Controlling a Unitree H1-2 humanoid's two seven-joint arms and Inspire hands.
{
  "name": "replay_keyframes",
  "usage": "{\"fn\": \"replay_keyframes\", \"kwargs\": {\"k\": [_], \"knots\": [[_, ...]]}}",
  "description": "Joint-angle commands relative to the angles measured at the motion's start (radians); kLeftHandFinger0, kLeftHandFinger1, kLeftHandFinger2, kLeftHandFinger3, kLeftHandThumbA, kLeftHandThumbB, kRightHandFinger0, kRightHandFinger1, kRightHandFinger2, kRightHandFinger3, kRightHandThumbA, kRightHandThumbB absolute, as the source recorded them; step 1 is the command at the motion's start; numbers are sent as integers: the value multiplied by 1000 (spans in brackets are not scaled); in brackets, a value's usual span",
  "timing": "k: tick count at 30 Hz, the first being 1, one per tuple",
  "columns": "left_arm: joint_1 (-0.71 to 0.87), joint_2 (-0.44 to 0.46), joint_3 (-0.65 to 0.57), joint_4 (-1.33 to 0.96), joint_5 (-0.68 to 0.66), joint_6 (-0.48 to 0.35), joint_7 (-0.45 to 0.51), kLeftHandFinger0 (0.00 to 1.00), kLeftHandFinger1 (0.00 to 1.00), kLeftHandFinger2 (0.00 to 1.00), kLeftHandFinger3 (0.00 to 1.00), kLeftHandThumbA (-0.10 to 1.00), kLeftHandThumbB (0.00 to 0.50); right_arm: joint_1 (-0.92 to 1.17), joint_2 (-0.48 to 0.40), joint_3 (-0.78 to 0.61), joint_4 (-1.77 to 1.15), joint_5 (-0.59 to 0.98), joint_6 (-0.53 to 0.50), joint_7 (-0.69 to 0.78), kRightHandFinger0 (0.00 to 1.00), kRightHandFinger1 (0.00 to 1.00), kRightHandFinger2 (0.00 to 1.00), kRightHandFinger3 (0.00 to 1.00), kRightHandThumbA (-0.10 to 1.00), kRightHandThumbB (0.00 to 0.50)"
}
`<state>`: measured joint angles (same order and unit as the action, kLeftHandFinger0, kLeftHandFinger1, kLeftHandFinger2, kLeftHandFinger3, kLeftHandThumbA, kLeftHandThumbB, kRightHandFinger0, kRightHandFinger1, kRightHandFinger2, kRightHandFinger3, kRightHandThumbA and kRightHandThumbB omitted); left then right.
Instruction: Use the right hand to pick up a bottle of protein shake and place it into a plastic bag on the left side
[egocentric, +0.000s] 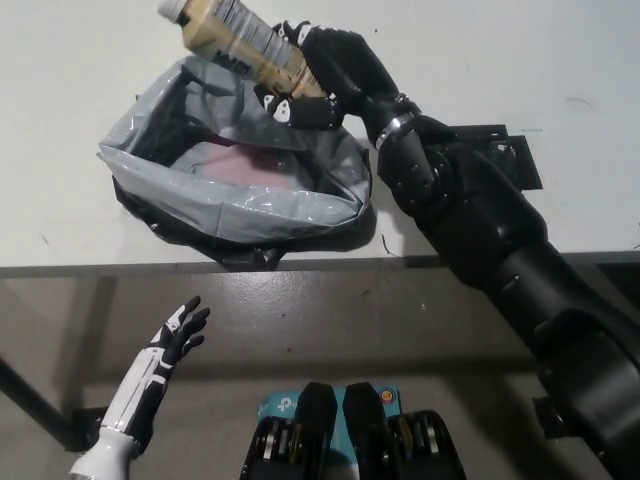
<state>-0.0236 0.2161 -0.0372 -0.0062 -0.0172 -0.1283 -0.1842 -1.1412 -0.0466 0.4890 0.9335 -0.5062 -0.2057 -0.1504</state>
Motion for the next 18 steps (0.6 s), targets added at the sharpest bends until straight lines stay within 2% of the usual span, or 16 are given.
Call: {"fn": "replay_keyframes", "kwargs": {"k": [1, 2, 3, 5, 6, 7, 8, 9, 15, 18], "knots": [[-11, 24, -1, -50, -6, 5, -22, 1000, 1000, 1000, 1000, 1000, 284, -76, 4, 14, 21, -45, -10, 18, 0, 153, 425, 456, 304, 292], [-17, 27, -3, -48, -3, 7, -26, 1000, 1000, 1000, 1000, 1000, 291, -70, -2, 19, 15, -46, 6, 45, 31, 231, 505, 538, 367, 329], [-21, 29, -4, -47, -3, 10, -27, 1000, 1000, 1000, 1000, 1000, 292, -68, -6, 21, 9, -47, 18, 63, 51, 257, 521, 550, 402, 333], [-27, 29, -6, -42, -1, 4, -28, 1000, 1000, 1000, 1000, 1000, 289, -60, -16, 26, -18, -35, 52, 140, 233, 431, 659, 753, 503, 382], [-31, 29, -9, -41, 2, 5, -29, 1000, 1000, 1000, 1000, 1000, 293, -56, -24, 27, -31, -15, 64, 206, 495, 679, 863, 921, 524, 400], [-32, 29, -10, -40, 2, 5, -30, 1000, 1000, 1000, 1000, 1000, 293, -54, -27, 27, -36, -11, 67, 223, 575, 717, 883, 955, 531, 421], [-34, 27, -13, -39, 0, 7, -33, 1000, 1000, 1000, 1000, 1000, 289, -44, -33, 19, -54, 18, 92, 291, 907, 1000, 1000, 1000, 572, 459], [-36, 27, -15, -37, -2, 8, -36, 1000, 1000, 1000, 1000, 1000, 288, -36, -37, 14, -68, 41, 116, 351, 1000, 1000, 1000, 1000, 611, 472], [-71, 25, -31, -22, 6, 24, -49, 1000, 1000, 1000, 1000, 1000, 287, 31, -83, -9, -194, 93, 202, 488, 1000, 1000, 1000, 1000, 698, 478], [-81, 23, -38, -20, 10, 35, -52, 1000, 1000, 1000, 1000, 1000, 286, 52, -102, -24, -239, 106, 222, 509, 1000, 1000, 1000, 1000, 696, 474]]}}
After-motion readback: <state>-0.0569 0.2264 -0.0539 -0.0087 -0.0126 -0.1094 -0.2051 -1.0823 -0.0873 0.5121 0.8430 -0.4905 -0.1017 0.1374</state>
